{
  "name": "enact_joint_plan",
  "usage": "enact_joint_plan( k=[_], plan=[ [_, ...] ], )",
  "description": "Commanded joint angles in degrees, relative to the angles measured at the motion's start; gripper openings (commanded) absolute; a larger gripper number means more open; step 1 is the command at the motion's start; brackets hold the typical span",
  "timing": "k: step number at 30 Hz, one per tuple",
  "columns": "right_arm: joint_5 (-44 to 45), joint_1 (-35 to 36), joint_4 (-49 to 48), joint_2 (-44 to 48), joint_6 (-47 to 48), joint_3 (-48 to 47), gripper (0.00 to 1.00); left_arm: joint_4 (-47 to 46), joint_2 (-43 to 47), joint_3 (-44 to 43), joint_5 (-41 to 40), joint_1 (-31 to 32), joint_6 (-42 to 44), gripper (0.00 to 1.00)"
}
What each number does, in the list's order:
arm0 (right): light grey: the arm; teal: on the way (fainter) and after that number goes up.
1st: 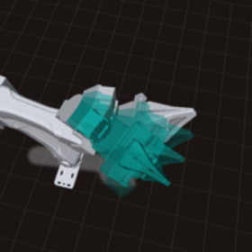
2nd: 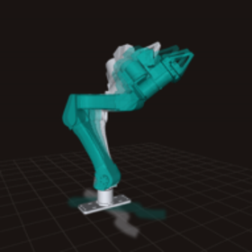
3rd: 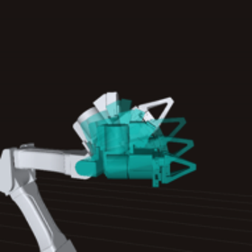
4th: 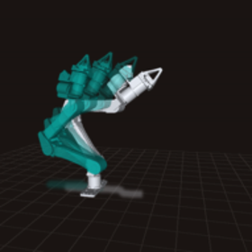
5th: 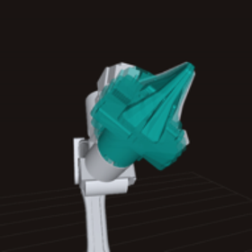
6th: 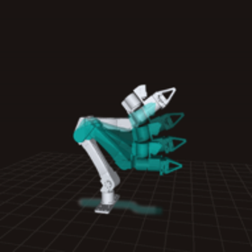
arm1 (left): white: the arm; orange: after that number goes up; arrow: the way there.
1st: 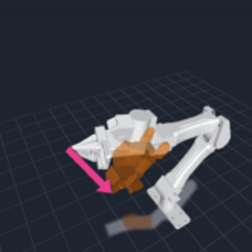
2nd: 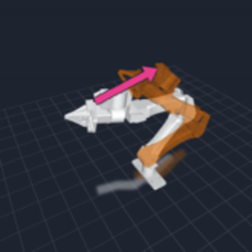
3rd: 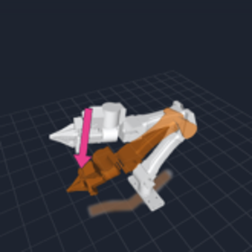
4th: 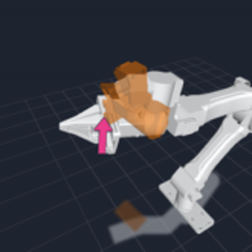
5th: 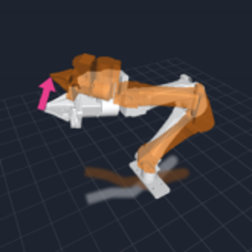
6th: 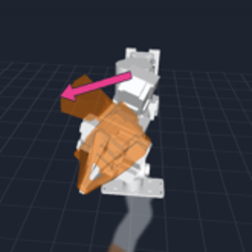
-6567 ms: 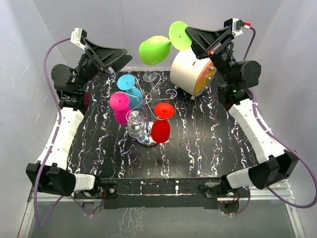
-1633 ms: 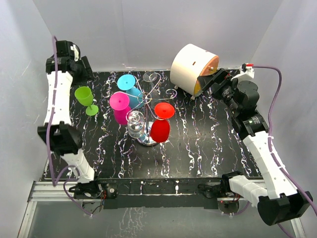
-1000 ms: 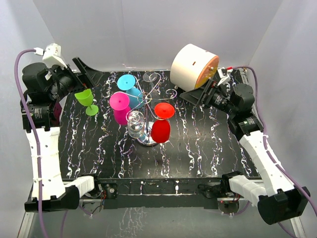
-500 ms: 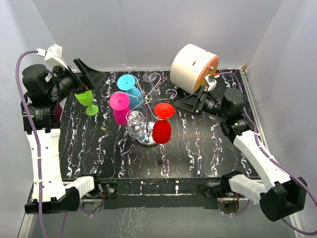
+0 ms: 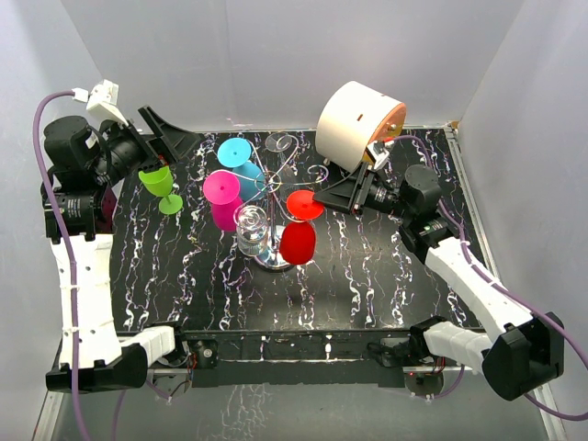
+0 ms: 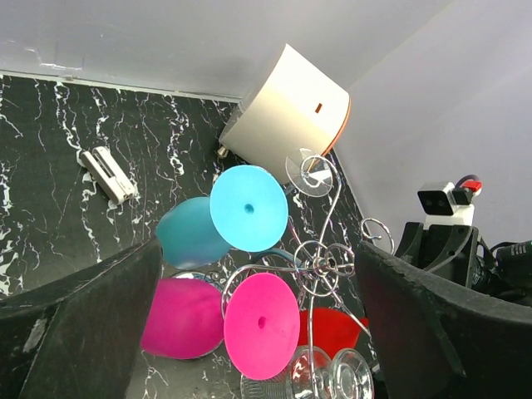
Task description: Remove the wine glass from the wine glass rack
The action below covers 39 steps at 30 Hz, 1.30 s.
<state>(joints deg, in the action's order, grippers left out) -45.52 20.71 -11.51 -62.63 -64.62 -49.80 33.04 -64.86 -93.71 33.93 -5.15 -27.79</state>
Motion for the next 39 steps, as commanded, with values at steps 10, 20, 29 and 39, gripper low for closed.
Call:
enact_joint_plan(
  k=[10, 20, 29, 39],
  plan=[
    [-0.5, 1.8, -7.7, -1.2, -4.0, 0.7, 0.26, -1.1, 0.5, 0.2, 2.5, -0.3, -0.7, 0.99],
    [0.1, 1.9, -6.7, -0.7, -4.8, 0.8, 0.11, -1.1, 0.7, 0.6, 2.5, -0.3, -0.9, 0.99],
    [0.3, 1.9, -4.0, -0.2, -5.8, 0.5, 0.03, -2.2, 1.1, 1.2, 3.2, -0.3, -1.8, 0.99],
    [-0.1, 1.8, -3.2, 0.3, -5.7, 0.2, 0.00, -3.3, 1.3, 1.7, 4.0, -0.3, -2.6, 0.99]
  ],
)
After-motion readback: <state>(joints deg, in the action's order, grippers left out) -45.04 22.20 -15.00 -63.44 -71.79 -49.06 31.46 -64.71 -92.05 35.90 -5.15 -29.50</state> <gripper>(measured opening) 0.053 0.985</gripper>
